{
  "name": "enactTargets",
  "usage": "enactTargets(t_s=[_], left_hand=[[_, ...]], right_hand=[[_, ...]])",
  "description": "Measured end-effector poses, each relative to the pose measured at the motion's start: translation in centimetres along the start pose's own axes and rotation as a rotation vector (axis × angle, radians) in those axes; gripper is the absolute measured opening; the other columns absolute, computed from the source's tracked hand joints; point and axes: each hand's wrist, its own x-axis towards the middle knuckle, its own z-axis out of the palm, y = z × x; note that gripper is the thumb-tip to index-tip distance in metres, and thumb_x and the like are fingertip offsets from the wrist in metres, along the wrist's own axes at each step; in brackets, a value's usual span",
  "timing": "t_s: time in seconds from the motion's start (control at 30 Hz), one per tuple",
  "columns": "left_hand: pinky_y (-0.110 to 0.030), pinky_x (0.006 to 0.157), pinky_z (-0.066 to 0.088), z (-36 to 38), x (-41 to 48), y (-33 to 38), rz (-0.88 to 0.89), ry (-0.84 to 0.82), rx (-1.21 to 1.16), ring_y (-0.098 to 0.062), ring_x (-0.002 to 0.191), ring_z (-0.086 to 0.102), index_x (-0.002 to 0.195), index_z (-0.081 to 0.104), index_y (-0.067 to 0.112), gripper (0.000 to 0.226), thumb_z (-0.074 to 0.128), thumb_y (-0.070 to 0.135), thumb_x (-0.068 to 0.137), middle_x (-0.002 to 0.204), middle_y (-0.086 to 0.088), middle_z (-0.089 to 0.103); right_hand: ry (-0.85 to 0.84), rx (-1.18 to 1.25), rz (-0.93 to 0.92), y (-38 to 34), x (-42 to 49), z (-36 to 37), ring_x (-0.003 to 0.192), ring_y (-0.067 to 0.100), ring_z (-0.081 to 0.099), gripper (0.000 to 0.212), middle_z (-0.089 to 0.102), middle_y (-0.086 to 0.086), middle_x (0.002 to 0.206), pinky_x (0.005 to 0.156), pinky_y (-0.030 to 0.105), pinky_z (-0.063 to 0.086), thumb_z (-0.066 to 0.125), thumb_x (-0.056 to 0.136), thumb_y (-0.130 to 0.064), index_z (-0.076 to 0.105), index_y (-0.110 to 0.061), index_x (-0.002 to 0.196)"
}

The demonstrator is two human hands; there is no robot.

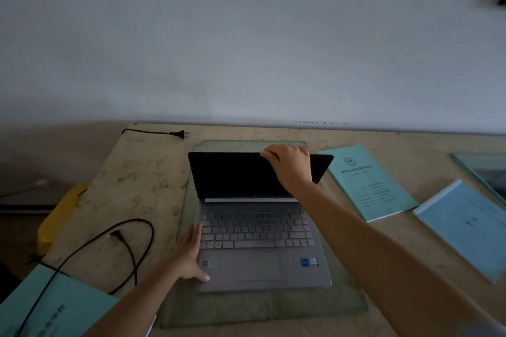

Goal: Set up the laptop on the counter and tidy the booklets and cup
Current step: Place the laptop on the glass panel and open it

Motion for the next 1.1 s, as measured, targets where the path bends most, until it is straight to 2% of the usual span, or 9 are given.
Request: enactTargets(t_s=[0.1,0.43,0.93,1.1], left_hand=[[-0.036,0.120,0.009,-0.2,0.0,-0.1,-0.004,-0.011,0.019,-0.023,0.146,-0.009,0.142,-0.028,0.007,0.133,0.077,0.044,0.068,0.155,-0.009,-0.026],[-0.033,0.118,0.006,0.1,-0.2,-0.4,0.014,0.007,0.003,-0.022,0.145,-0.013,0.143,-0.026,0.007,0.131,0.077,0.042,0.070,0.155,-0.008,-0.027],[-0.034,0.119,0.010,0.3,-0.3,-0.6,0.026,0.043,0.015,-0.019,0.146,-0.012,0.144,-0.023,0.010,0.131,0.076,0.047,0.067,0.156,-0.003,-0.026],[-0.036,0.119,0.013,0.7,-1.1,-1.1,0.048,0.108,-0.027,-0.016,0.147,-0.005,0.147,-0.017,0.015,0.125,0.074,0.050,0.068,0.158,0.000,-0.016]], right_hand=[[0.001,0.021,0.013,0.0,1.3,0.2,0.073,0.018,0.060,0.032,0.070,-0.006,0.076,0.085,0.035,0.031,0.045,0.096,-0.042,0.070,-0.026,0.083],[-0.061,0.029,0.025,0.8,4.3,0.7,0.086,0.021,0.061,0.032,0.073,-0.004,0.095,0.090,0.037,0.030,0.044,0.096,-0.040,0.072,-0.024,0.092],[-0.107,0.067,0.025,1.0,4.9,0.4,0.093,0.018,0.061,0.029,0.072,-0.006,0.100,0.096,0.040,0.030,0.049,0.094,-0.043,0.072,-0.026,0.098],[-0.136,0.041,0.011,0.8,4.5,0.1,0.097,0.019,0.061,0.027,0.071,-0.007,0.103,0.097,0.041,0.030,0.047,0.094,-0.043,0.069,-0.029,0.099]])
